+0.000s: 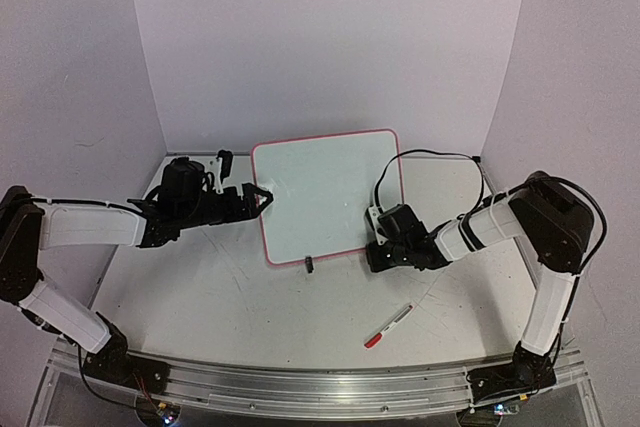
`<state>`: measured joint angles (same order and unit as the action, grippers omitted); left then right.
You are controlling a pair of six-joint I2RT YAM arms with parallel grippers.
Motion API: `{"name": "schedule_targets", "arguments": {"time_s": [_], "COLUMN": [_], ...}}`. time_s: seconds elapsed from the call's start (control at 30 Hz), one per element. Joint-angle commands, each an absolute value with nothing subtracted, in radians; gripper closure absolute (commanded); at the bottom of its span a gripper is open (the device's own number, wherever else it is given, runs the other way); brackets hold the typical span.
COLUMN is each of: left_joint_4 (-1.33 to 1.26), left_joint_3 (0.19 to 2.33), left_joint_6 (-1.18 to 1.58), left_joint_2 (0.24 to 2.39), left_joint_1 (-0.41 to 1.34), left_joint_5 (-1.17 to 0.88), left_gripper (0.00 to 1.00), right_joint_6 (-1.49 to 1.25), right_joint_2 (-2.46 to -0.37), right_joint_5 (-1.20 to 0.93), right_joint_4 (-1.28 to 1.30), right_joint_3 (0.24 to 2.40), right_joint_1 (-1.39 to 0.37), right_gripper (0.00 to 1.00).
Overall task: Write a sentence on the whiteboard
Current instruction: Move the whiteboard to the center of the board.
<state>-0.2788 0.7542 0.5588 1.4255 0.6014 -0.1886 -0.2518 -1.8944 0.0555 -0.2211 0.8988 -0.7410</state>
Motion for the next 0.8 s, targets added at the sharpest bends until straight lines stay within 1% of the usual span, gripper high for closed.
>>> {"name": "schedule_targets", "arguments": {"time_s": [0.0,0.2,0.33,0.57,0.77], "left_joint_4": [-0.293,-0.293,-0.293,-0.293,-0.291], "left_joint_3": [0.732,0.727,0.730,0.737,0.722], "left_joint_6": [0.584,0.589,0.579,0.581,0.569], "left_joint_2": [1.389,1.391,1.399,1.403,1.343], "left_joint_1": [0.604,0.604,0.605,0.604,0.605], "left_joint_5": [-0.131,-0.127,-0.110,-0.117,-0.130], "left_gripper": [0.02,0.02,0.02,0.02,0.01], "right_joint_6": [-0.267,-0.307,-0.421,-0.625,-0.676], "right_joint_2": [-1.859,-1.849,-1.847,-1.861,-1.877], "right_joint_5": [0.017,0.085,0.171,0.323,0.387], "right_joint_4": [-0.237,-0.199,-0.138,-0.099,-0.059], "right_joint_3": [0.893,0.909,0.933,0.939,0.958], "right_joint_1": [-0.779,-0.781,-0.791,-0.901,-0.946], "right_gripper": [1.00,1.00,1.00,1.00,1.00]}}
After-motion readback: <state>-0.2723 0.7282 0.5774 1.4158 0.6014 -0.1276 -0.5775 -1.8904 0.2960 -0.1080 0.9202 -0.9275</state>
